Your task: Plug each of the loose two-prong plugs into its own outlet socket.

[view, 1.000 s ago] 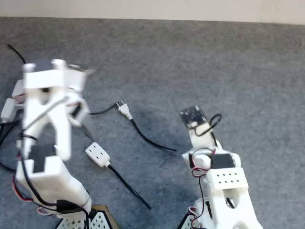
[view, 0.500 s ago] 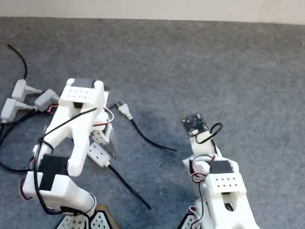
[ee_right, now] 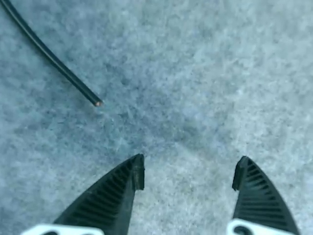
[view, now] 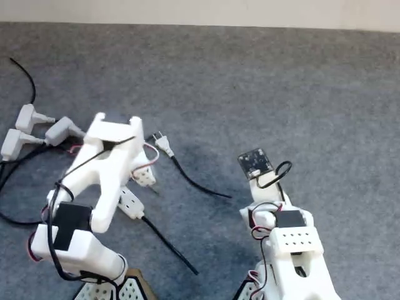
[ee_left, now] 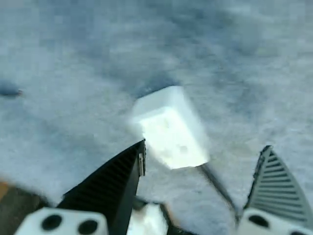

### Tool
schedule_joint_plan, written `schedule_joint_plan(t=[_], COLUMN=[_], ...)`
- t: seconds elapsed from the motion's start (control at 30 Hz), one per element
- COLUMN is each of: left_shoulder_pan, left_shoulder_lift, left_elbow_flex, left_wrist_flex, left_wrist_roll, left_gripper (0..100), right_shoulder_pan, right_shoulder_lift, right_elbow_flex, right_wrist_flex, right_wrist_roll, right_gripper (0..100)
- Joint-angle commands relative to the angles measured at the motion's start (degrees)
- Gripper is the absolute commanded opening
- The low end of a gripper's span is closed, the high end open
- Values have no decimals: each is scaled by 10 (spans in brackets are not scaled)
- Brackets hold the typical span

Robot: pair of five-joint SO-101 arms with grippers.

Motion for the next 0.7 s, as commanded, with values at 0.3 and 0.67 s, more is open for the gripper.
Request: schedule_joint_plan(t=[0.3,0.67], left_shoulder_pan=[17,17], left_shoulder_lift=[-22,-23], left_elbow_flex=[55,26], left_wrist_flex=[-55,-33], left_wrist_roll=[24,25], left_gripper=[351,351], right_shoulder_pan=[3,3], right_shoulder_lift=[-12,-7], right_elbow_flex=[-1,-1], right_wrist_flex=[-8,-8], right_wrist_roll=[2,2], right_gripper=[282,282])
